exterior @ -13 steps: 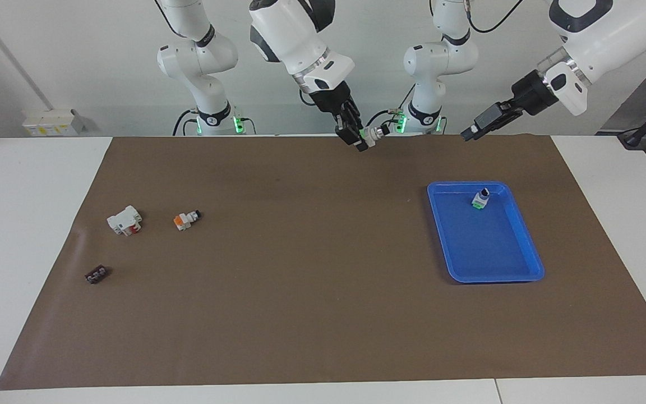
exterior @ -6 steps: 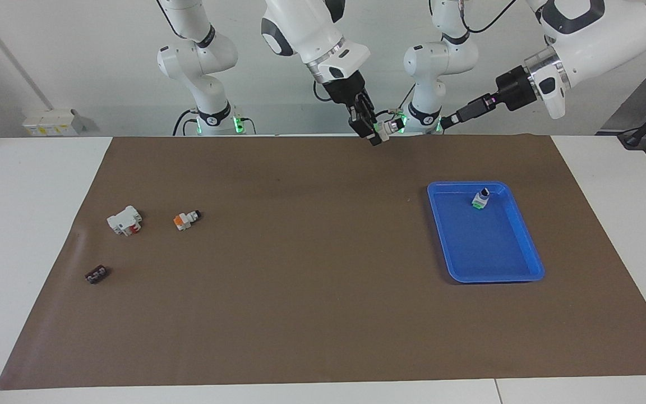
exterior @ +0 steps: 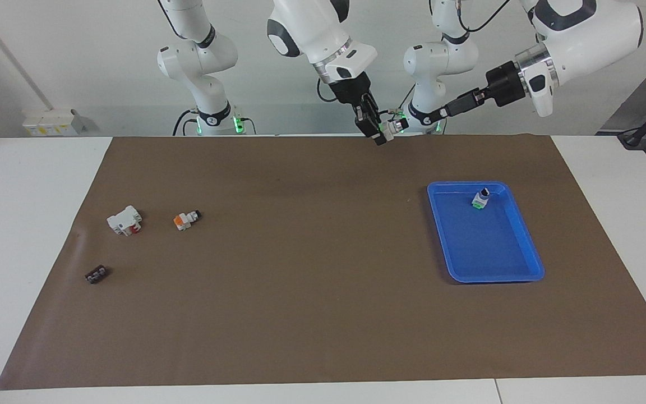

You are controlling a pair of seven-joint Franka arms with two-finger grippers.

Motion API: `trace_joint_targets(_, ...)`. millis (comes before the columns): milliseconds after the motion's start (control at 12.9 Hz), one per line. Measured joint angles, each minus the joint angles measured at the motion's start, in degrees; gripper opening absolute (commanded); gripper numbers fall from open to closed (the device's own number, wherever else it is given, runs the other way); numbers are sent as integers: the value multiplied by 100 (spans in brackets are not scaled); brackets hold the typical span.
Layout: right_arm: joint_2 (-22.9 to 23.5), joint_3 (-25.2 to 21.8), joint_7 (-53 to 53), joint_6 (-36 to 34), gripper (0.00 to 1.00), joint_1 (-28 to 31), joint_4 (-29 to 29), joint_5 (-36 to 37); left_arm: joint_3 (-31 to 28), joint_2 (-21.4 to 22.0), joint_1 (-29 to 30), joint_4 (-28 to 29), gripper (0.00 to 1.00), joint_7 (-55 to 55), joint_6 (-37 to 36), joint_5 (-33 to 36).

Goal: Turn and place switch with both arms
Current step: 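Move the open left gripper onto the switch's free end, then close the left gripper on the switch held by the right gripper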

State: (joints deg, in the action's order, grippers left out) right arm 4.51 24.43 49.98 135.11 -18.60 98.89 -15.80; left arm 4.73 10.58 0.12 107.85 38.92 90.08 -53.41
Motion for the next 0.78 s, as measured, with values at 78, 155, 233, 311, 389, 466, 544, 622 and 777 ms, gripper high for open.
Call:
trace_joint_targets(78,0,0,-10,0,0,0,0,0,5,0,-9,7,35,2,35,-26)
trace_joint_targets(155,0,0,-24,0,0,0,-1,1,1,0,-9,11,35,3,77,-34)
trace_joint_targets(233,0,0,-33,0,0,0,-1,1,-3,0,-9,19,35,3,141,-38)
trace_joint_targets(311,0,0,-35,0,0,0,-1,2,-9,-1,-7,30,35,3,220,-40)
trace_joint_targets(389,0,0,-38,0,0,0,-1,3,-17,-2,-4,45,34,4,292,-41)
trace_joint_targets(466,0,0,-44,0,0,0,-1,3,-23,-4,0,56,34,4,350,-41)
trace_joint_targets(544,1,0,-68,0,0,0,-1,3,-23,-7,0,64,34,4,401,-42)
trace_joint_targets(622,1,0,-108,0,0,-1,-1,3,-23,-10,0,71,32,5,452,-43)
trace_joint_targets(777,1,0,-123,0,0,-3,-1,3,-18,-10,-1,93,30,7,473,-45)
